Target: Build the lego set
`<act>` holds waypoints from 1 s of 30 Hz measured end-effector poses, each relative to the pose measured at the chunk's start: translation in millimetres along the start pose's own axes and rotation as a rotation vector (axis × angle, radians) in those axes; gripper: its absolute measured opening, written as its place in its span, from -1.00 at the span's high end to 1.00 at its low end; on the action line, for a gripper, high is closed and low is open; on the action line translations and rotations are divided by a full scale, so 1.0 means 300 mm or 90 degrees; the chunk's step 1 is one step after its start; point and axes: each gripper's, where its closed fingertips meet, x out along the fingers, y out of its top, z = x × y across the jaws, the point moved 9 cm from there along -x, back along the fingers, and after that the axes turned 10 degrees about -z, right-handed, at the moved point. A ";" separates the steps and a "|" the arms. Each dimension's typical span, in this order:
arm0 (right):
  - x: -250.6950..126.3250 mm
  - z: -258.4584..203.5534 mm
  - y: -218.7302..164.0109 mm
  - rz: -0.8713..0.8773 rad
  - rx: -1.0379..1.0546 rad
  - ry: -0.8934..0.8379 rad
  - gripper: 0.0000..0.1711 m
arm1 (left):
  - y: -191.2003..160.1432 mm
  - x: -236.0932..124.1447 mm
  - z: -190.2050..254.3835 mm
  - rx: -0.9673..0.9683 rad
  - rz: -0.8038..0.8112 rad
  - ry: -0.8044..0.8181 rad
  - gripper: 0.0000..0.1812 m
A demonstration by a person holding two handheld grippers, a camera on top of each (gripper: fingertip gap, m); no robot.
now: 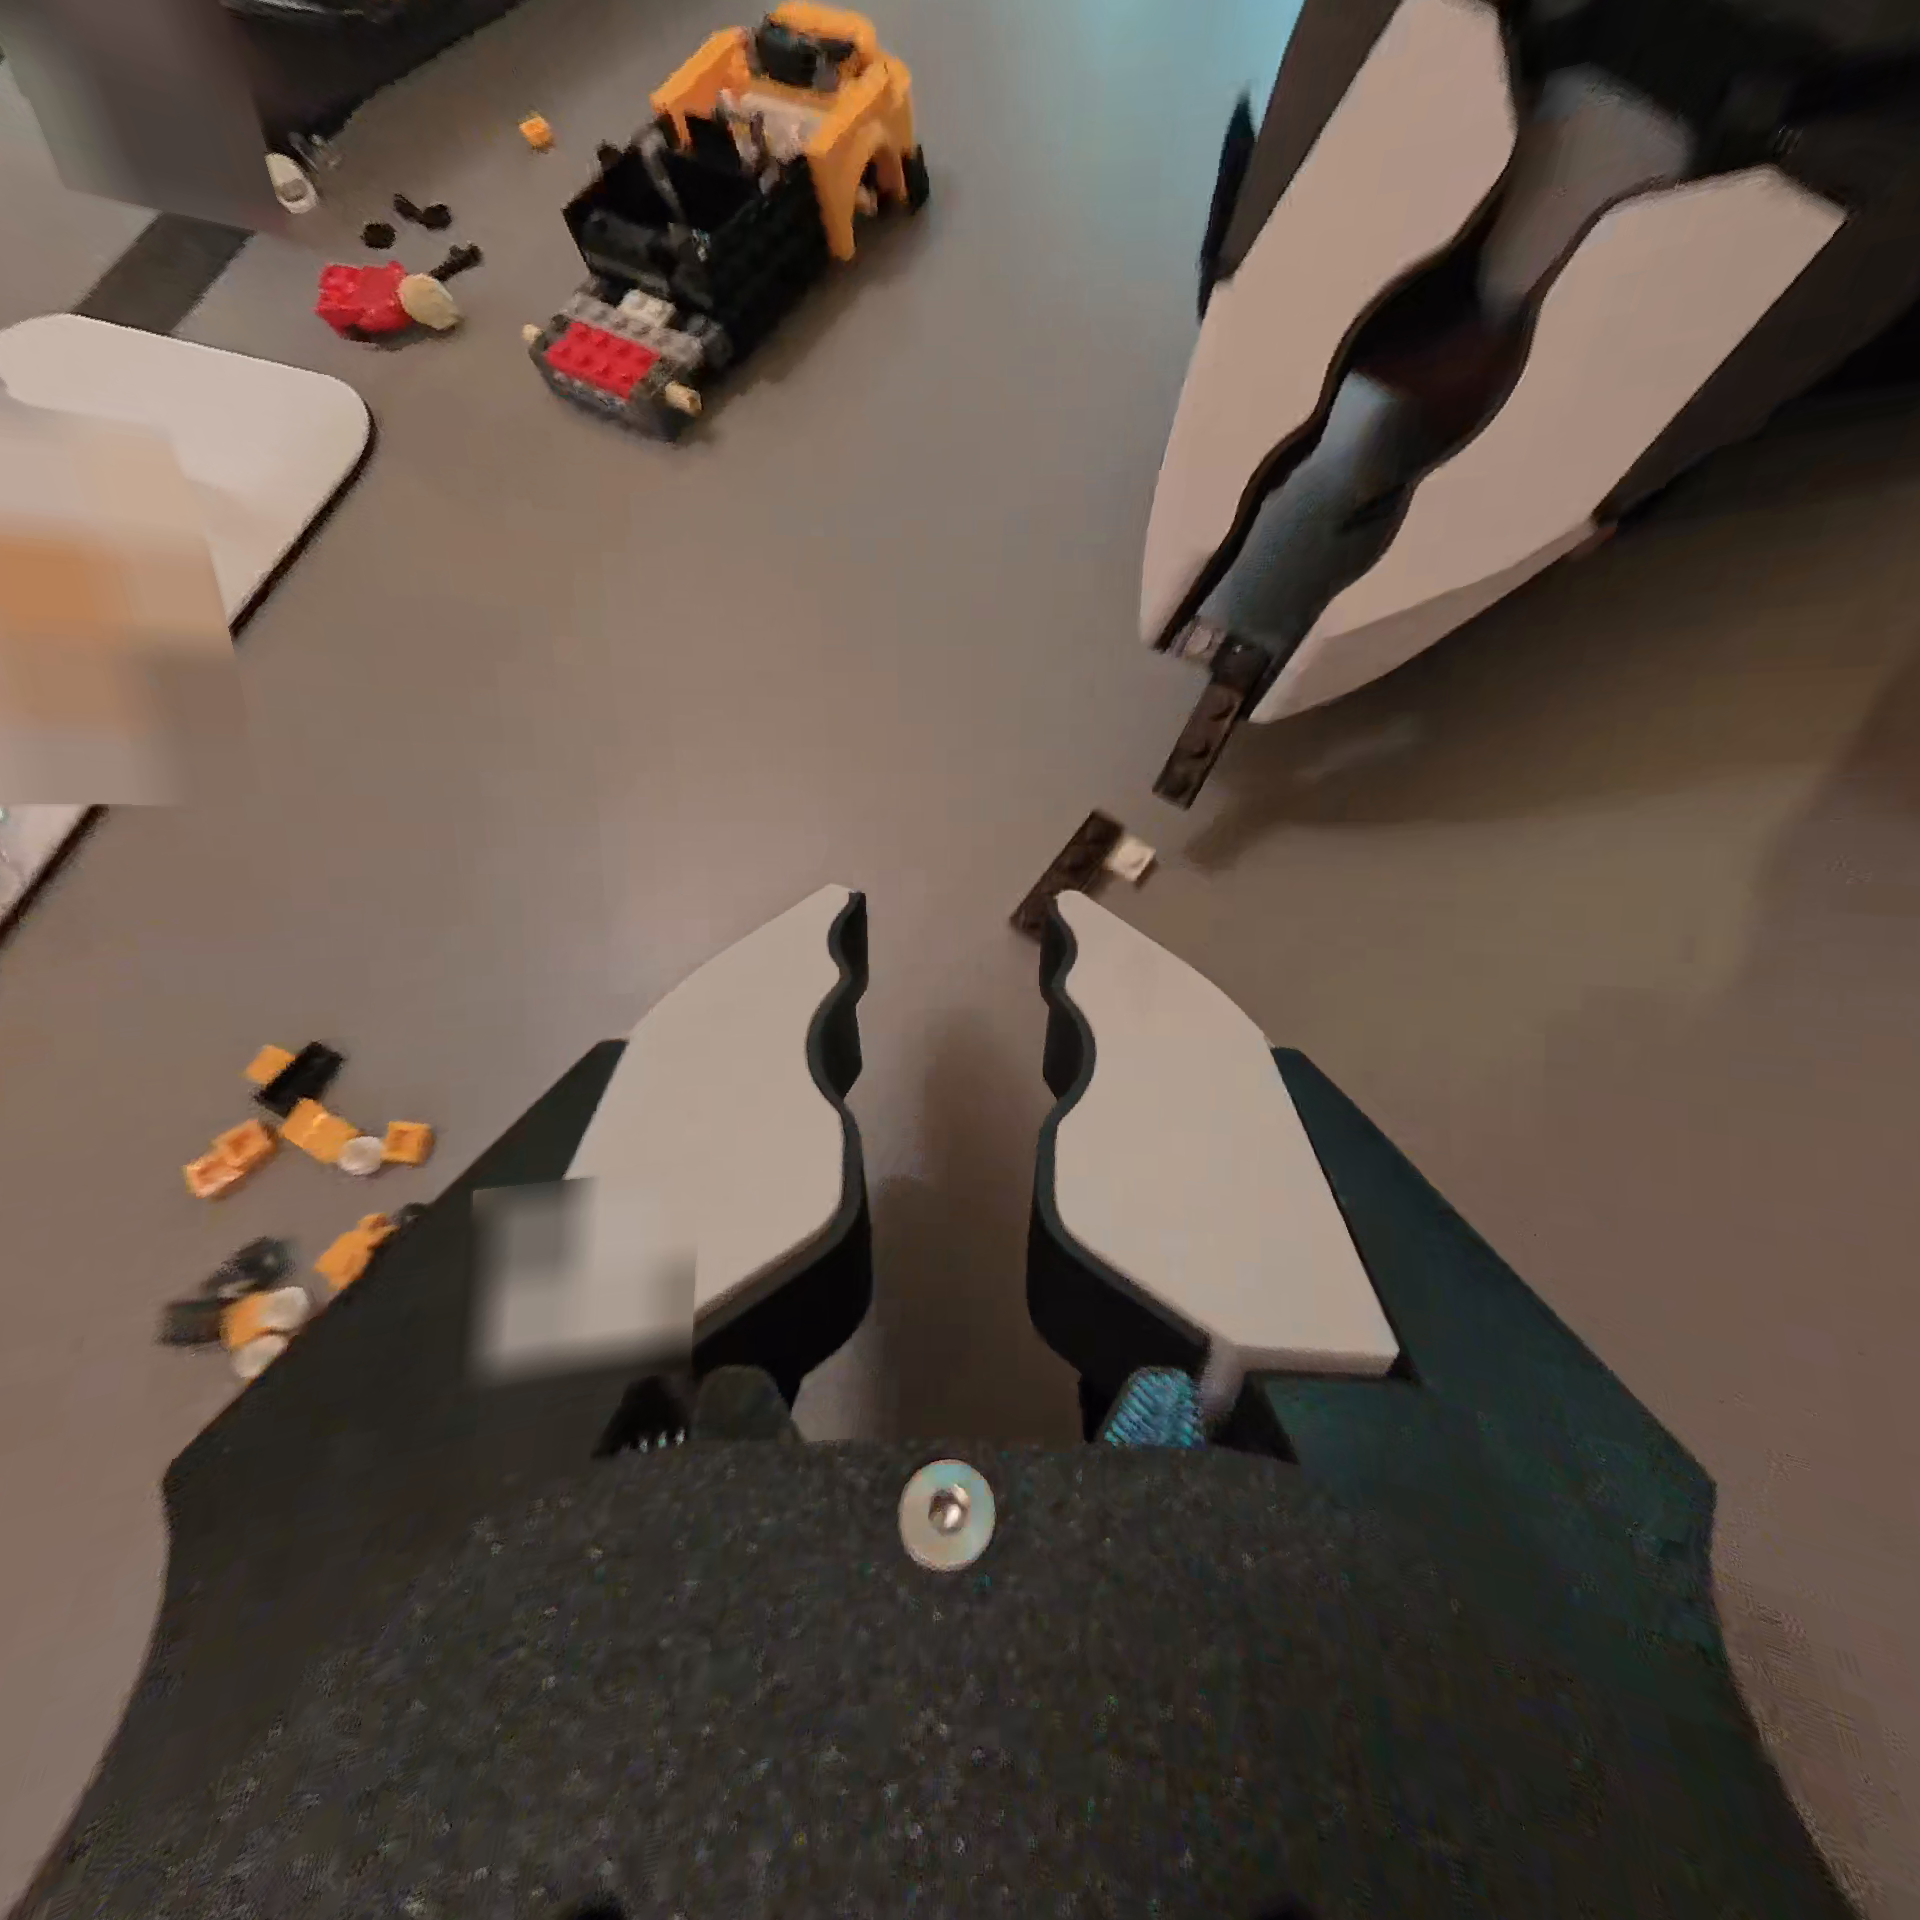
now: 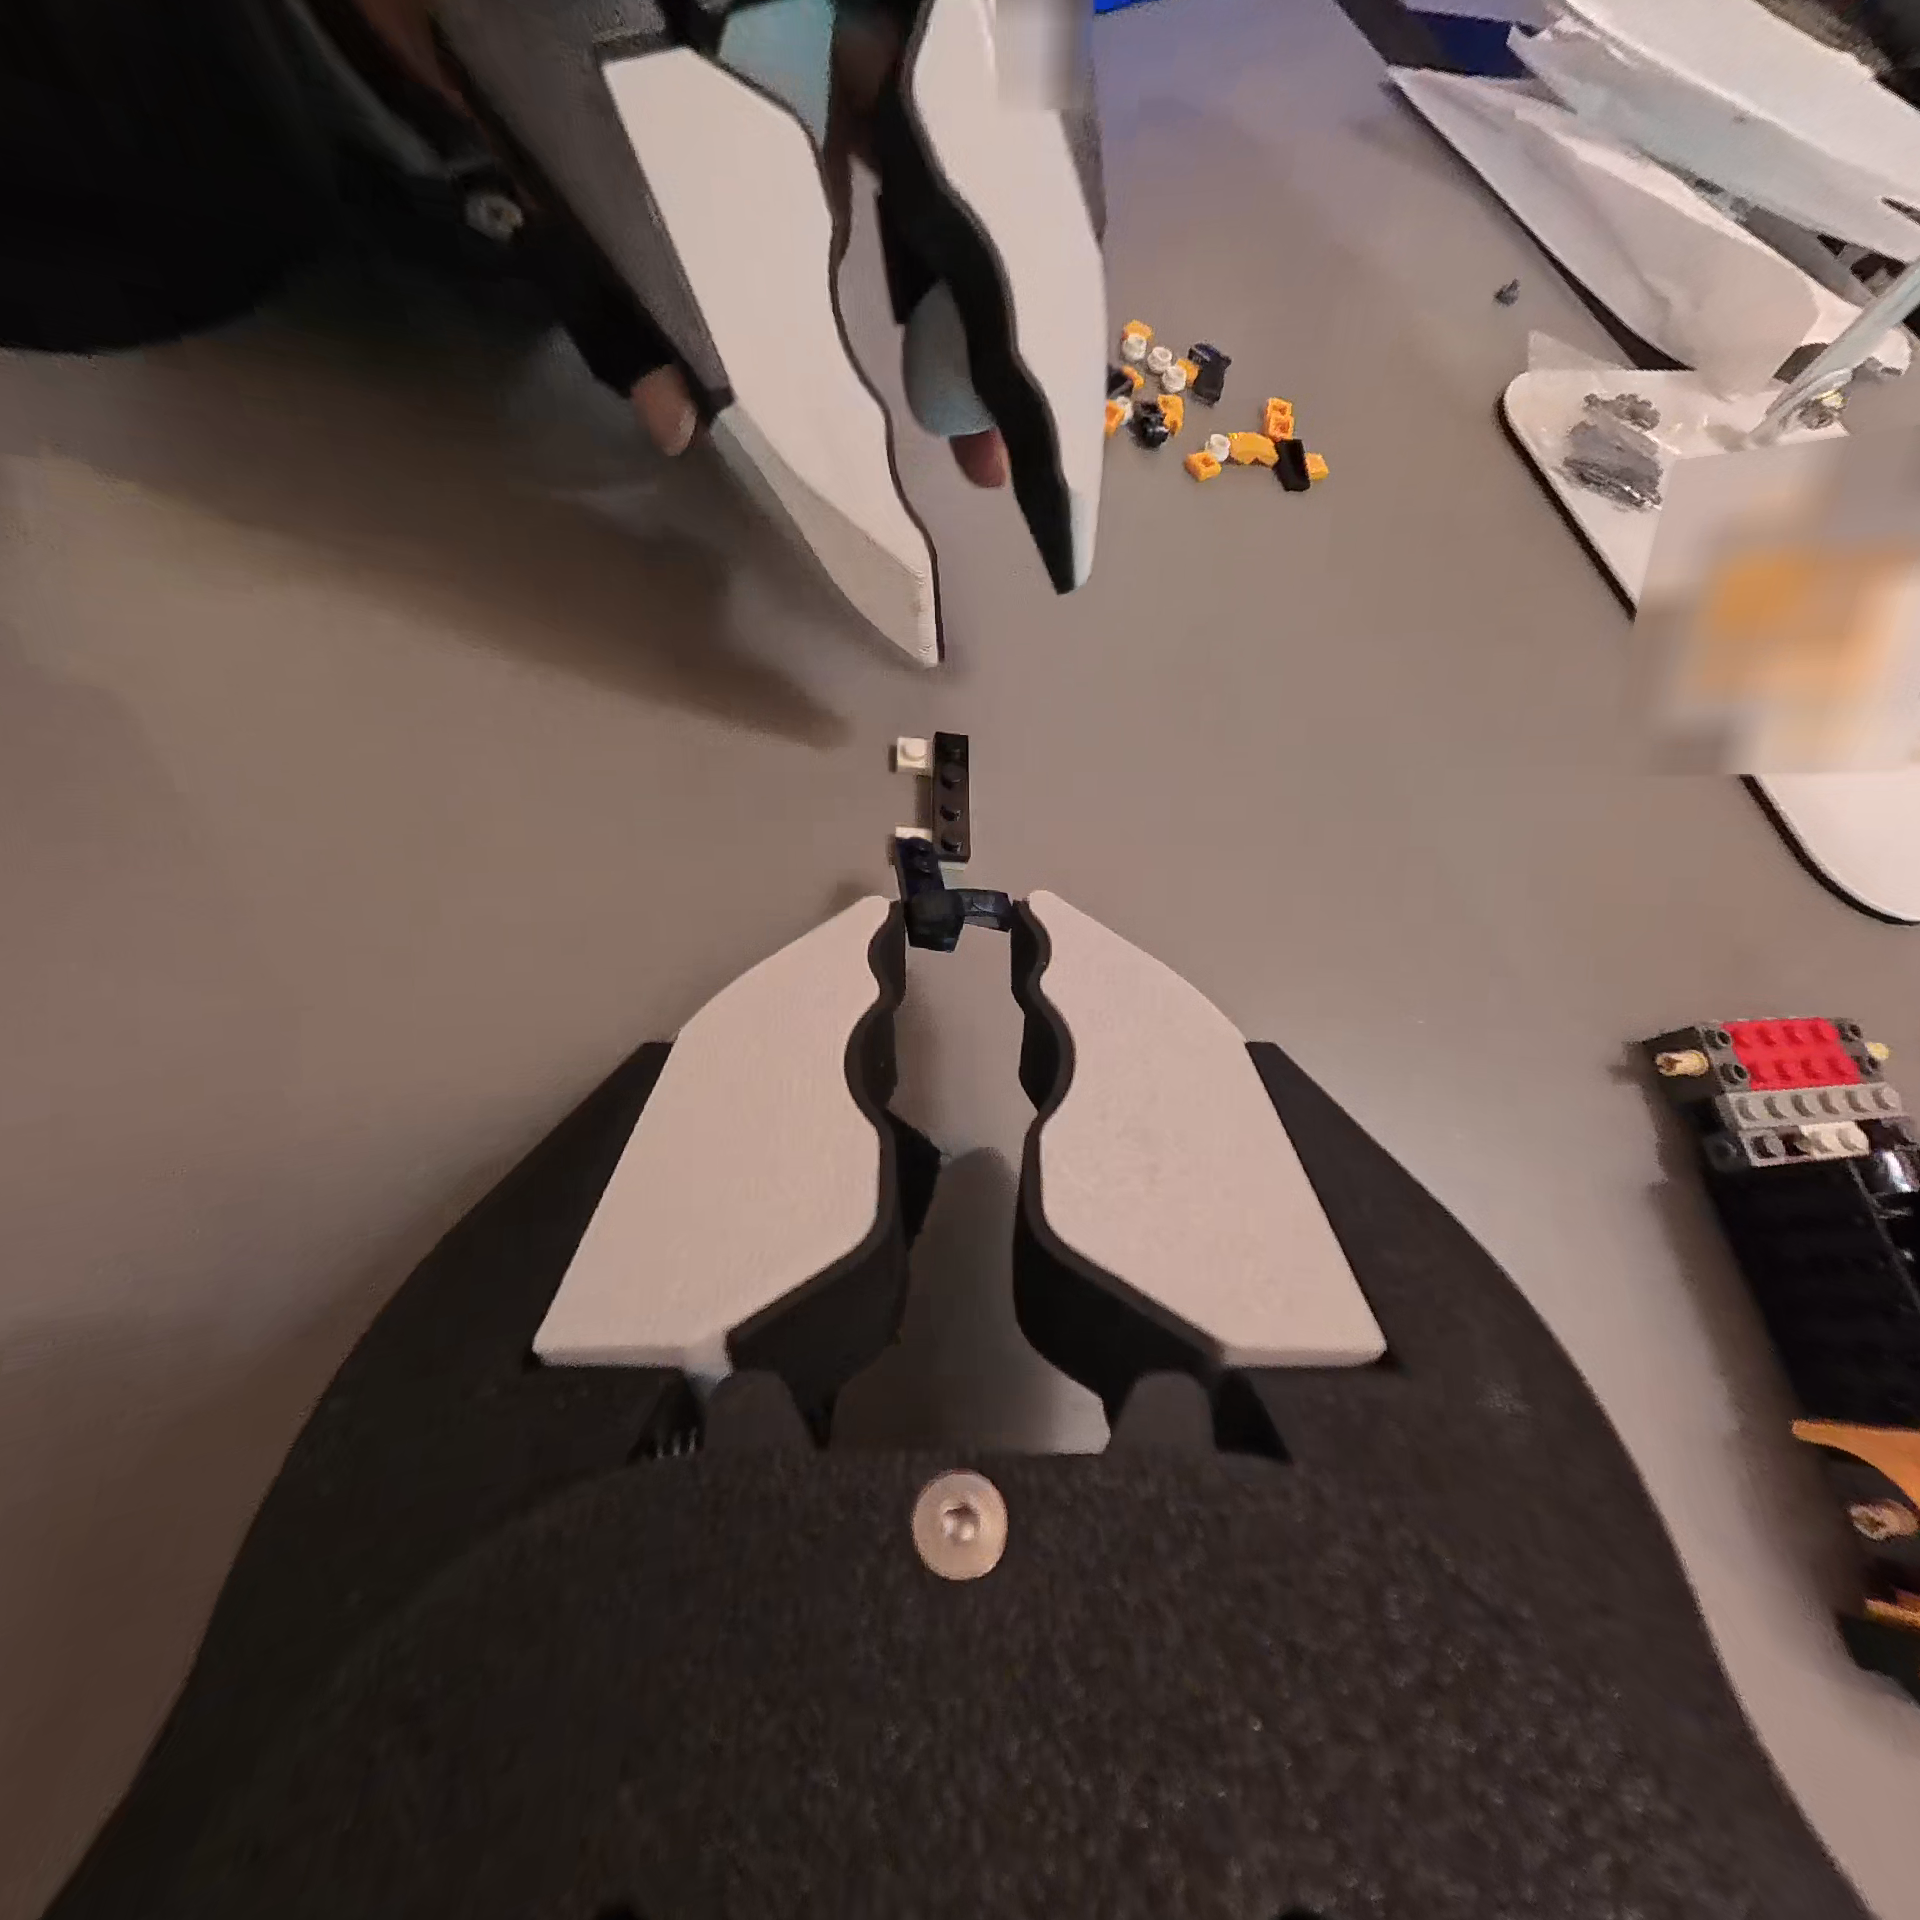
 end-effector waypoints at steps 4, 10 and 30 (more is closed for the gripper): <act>0.010 -0.004 0.000 -0.007 -0.009 0.001 0.78 | 0.016 0.027 -0.020 0.018 -0.070 -0.093 0.59; 0.014 -0.020 -0.005 -0.025 -0.037 0.005 0.77 | 0.050 0.089 0.004 0.091 -0.170 -0.132 0.63; 0.009 -0.007 -0.018 -0.027 -0.029 -0.001 0.78 | 0.030 0.038 0.024 -0.018 -0.116 -0.210 0.75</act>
